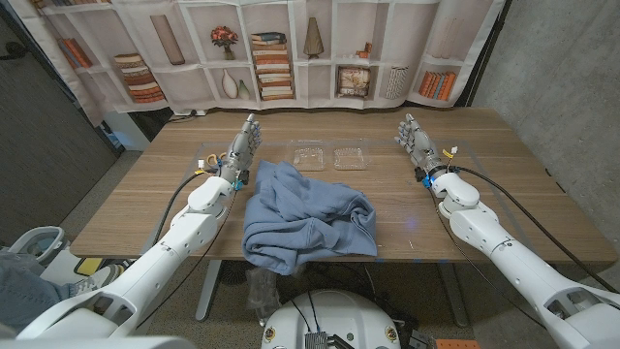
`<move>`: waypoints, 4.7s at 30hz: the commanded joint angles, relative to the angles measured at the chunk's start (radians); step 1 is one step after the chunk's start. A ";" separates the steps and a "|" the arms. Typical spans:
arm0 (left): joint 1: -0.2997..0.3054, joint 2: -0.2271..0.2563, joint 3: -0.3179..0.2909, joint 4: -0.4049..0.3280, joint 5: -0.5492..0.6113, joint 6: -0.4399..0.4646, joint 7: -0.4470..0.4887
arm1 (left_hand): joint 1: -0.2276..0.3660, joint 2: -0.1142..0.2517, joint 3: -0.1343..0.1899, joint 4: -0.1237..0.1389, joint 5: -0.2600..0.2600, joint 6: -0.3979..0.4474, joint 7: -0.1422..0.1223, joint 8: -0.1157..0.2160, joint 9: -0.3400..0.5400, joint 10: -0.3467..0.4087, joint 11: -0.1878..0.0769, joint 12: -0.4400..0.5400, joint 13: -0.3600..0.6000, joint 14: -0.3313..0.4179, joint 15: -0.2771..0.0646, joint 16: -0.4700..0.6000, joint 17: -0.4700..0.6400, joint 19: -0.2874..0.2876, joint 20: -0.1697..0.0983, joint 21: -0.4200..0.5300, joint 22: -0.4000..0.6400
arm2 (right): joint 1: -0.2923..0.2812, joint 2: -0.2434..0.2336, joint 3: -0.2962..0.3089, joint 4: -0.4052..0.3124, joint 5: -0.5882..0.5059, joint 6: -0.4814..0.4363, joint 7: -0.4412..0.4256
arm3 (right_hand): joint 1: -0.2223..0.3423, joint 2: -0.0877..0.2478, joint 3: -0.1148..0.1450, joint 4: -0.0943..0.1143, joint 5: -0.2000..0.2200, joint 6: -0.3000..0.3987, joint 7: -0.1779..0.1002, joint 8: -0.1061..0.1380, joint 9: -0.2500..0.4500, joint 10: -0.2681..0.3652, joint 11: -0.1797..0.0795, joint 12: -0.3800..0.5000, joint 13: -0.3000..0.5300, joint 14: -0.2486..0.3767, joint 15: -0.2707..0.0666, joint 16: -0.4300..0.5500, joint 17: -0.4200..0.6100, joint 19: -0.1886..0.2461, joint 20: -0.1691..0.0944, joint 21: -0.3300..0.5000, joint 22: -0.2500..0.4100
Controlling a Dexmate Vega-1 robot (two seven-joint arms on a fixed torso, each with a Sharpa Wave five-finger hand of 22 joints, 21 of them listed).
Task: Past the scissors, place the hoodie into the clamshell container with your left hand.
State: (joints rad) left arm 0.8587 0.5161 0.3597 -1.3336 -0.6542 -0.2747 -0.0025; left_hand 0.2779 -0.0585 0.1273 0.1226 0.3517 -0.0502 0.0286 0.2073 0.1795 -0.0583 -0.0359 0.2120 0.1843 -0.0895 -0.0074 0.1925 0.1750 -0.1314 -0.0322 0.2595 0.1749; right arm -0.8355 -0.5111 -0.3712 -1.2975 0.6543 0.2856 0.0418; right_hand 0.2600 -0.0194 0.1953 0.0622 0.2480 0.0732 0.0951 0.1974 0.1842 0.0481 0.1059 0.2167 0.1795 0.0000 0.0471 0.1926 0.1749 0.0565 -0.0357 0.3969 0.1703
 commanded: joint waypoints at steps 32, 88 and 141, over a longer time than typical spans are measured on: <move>0.067 0.032 -0.032 -0.108 -0.046 -0.019 -0.023 | 0.051 0.035 0.010 -0.019 0.019 0.076 -0.010 0.018 0.006 0.081 -0.014 0.017 0.002 0.070 -0.010 0.013 0.004 0.051 -0.020 -0.004 0.003 | -0.065 -0.010 0.028 -0.048 0.020 0.056 -0.001 | 0.022 0.004 0.008 -0.014 -0.001 0.002 0.004 0.002 0.002 -0.001 0.013 -0.001 0.004 -0.003 0.011 -0.002 0.005 0.012 -0.001 -0.012 0.005; 0.217 0.108 -0.098 -0.179 -0.033 -0.173 -0.081 | 0.072 0.040 -0.002 -0.029 0.021 0.117 -0.007 0.014 0.007 0.127 -0.011 0.014 0.003 0.112 -0.013 0.008 0.005 0.080 -0.011 -0.019 0.004 | -0.030 0.001 0.022 -0.045 -0.016 0.066 -0.030 | 0.023 0.009 0.004 -0.022 -0.010 0.006 0.001 -0.001 0.002 0.011 0.010 -0.001 0.005 0.008 0.012 -0.001 0.007 0.024 0.004 -0.033 0.006; 0.334 0.135 -0.121 -0.293 0.104 -0.365 -0.067 | 0.083 0.041 -0.013 -0.034 0.022 0.135 -0.011 0.009 0.008 0.146 -0.011 0.008 0.003 0.132 -0.008 0.006 0.006 0.097 0.002 -0.028 0.004 | -0.044 -0.012 0.031 -0.040 -0.002 0.078 -0.007 | 0.022 0.014 0.000 -0.028 -0.016 0.006 0.002 -0.003 0.002 0.017 0.008 -0.003 0.005 0.012 0.014 -0.003 0.008 0.033 0.006 -0.055 0.007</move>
State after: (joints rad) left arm 1.1904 0.6547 0.2371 -1.6411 -0.5703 -0.5923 -0.0500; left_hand 0.3495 -0.0169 0.1160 0.0919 0.3632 0.0754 0.0179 0.2175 0.1836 0.0759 -0.0485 0.2217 0.1838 0.0313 -0.0159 0.1993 0.1793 -0.0394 -0.0305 0.2362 0.1745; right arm -0.8795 -0.5216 -0.3400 -1.3388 0.6555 0.3679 0.0406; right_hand 0.2744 -0.0129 0.1933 0.0388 0.2360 0.0733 0.0947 0.1974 0.1837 0.0626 0.1125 0.2166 0.1789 0.0090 0.0589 0.1925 0.1790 0.0833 -0.0304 0.3437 0.1745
